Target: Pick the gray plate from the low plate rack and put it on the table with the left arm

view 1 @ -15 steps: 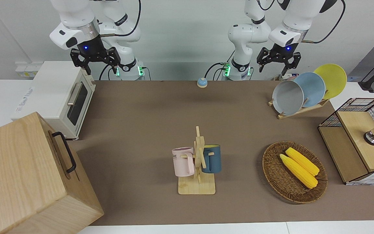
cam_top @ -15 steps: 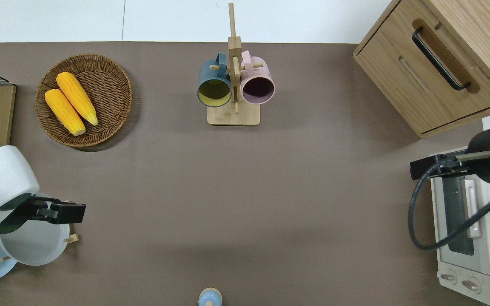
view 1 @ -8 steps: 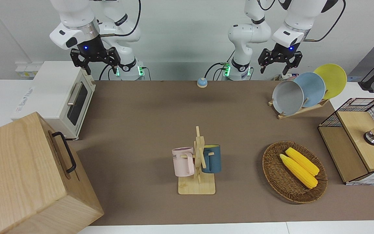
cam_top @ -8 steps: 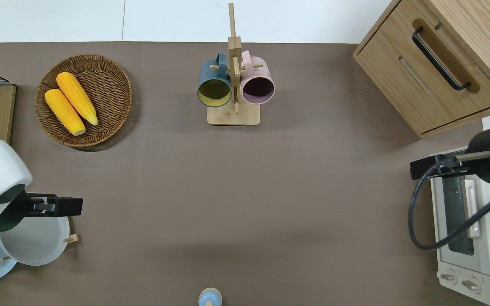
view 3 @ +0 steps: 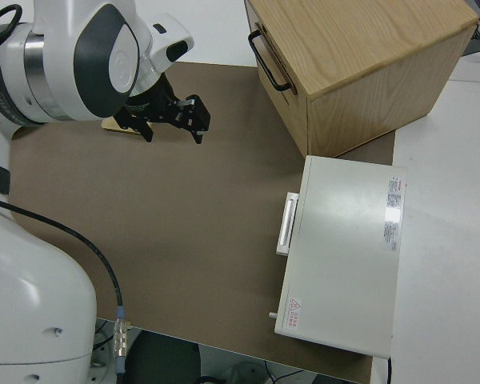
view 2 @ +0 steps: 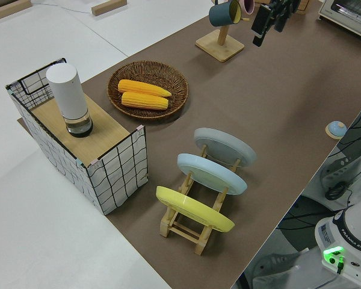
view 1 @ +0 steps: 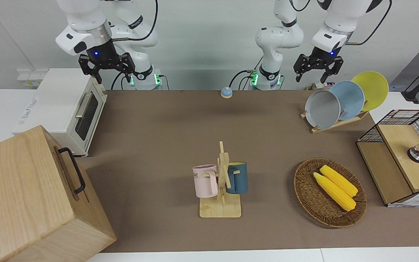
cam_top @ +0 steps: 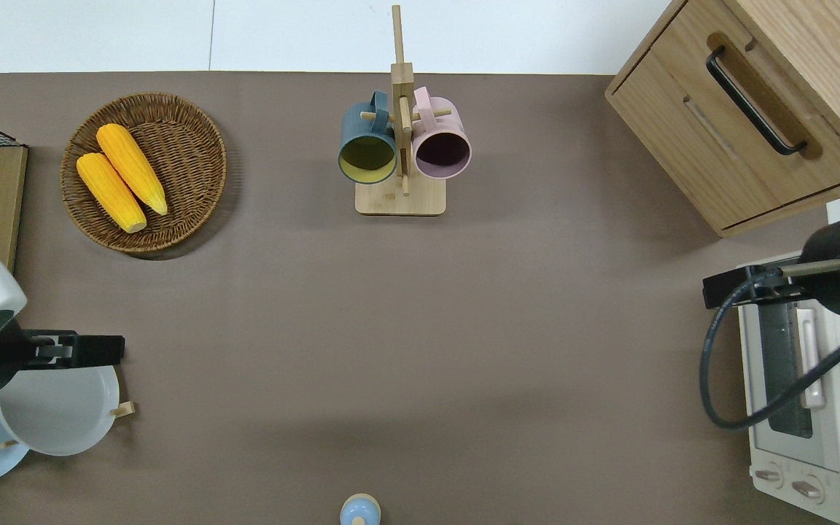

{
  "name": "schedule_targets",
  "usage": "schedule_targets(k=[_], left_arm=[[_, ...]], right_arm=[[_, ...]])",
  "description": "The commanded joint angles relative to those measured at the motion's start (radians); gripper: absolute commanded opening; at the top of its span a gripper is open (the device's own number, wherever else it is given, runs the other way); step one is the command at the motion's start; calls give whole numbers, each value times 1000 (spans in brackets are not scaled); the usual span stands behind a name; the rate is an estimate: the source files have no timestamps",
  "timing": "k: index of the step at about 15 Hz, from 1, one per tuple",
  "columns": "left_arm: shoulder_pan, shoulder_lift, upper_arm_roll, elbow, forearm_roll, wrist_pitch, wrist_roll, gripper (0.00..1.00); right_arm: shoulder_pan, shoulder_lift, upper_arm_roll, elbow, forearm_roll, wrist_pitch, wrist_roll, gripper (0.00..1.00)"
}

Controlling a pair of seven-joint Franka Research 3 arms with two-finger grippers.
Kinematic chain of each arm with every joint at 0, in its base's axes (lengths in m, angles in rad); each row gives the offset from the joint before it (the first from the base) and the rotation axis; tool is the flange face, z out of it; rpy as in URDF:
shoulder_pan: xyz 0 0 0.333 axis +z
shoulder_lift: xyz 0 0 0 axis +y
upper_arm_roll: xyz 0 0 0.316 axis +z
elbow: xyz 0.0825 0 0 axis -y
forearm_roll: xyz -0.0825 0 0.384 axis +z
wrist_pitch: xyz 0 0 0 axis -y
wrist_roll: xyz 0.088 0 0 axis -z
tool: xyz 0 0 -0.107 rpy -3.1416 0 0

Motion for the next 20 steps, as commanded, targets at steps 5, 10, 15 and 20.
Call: schedule_targets(k=[5,10,15,20], left_arm=[[5,3,11,6,57,-52,-2,987],[13,-8,69,9,88,-58,29,987],[11,-20,198,9,109,-66,144,987],[14,-20,298,3,137,-83,259,987]], right_arm=[[-7,-2,7,6,7,-14,-1,987],[-7,-2,7,6,7,-14,-1,990],[-7,-2,7,6,7,-14,0,990],[-7,-2,5,6,7,-14,0,990]])
